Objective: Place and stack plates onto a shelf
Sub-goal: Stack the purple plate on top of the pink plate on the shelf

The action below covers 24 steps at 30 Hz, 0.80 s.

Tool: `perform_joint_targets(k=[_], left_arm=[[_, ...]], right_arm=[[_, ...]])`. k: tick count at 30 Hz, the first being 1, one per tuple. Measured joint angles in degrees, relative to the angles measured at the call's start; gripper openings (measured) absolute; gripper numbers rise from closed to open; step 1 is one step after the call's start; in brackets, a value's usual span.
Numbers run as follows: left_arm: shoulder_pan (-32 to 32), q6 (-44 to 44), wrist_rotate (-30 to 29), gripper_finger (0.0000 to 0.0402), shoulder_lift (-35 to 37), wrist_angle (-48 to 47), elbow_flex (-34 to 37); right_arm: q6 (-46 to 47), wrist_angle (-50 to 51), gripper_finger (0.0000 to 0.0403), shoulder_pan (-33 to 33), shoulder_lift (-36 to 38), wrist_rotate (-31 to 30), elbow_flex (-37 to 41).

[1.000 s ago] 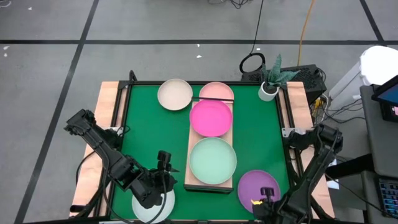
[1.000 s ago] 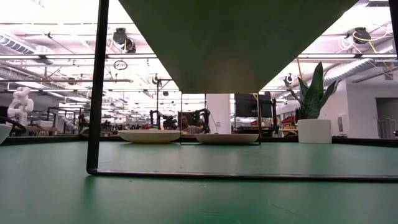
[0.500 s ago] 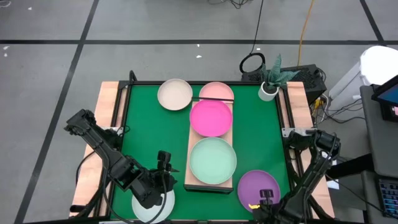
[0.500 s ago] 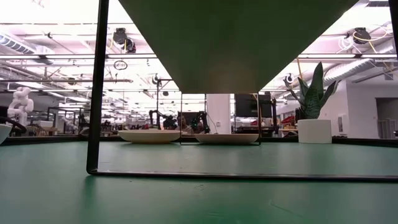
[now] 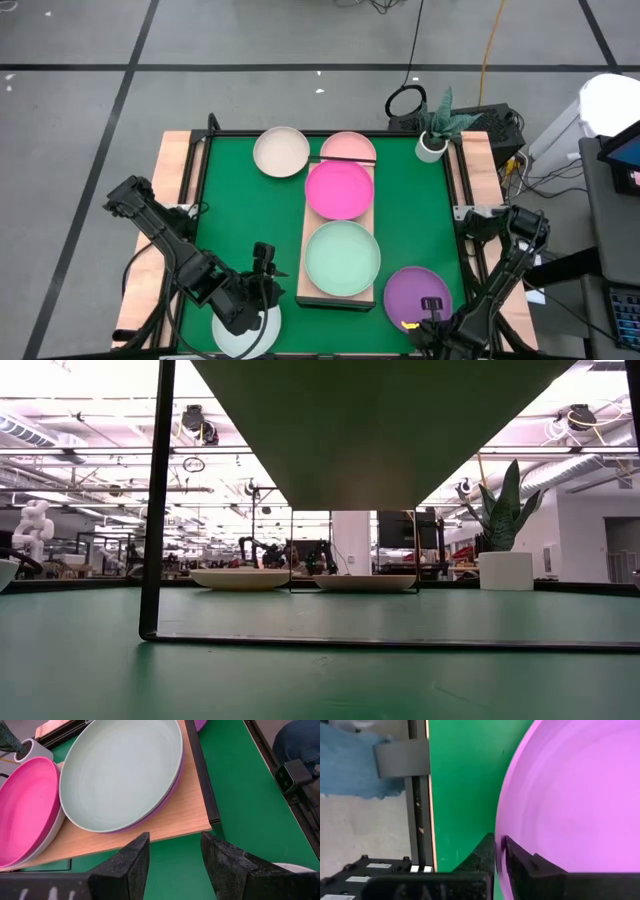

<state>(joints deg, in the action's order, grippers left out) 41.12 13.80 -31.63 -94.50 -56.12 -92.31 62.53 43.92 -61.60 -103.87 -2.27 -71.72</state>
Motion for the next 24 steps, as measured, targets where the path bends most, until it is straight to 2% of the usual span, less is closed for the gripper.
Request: perform_joint_targets(k=[6, 18, 24], left_arm=[[0.0, 0.5, 0.0, 0.0181, 0.0, 0.7, 1.0], [0.1, 1.6, 0.0, 0.0181, 0.0, 0.6, 4.7], [0.9, 2.7, 0.0, 0.0181, 0.0, 0.2, 4.7]], right_arm=[[1.3, 4.1, 0.0004, 0.0, 4.0, -4.8, -1.1], [2.2, 31.6, 0.0001, 2.5, 5.5, -15.9, -14.2], [3.2, 45.4, 0.0001, 5.0, 5.5, -17.3, -19.5]])
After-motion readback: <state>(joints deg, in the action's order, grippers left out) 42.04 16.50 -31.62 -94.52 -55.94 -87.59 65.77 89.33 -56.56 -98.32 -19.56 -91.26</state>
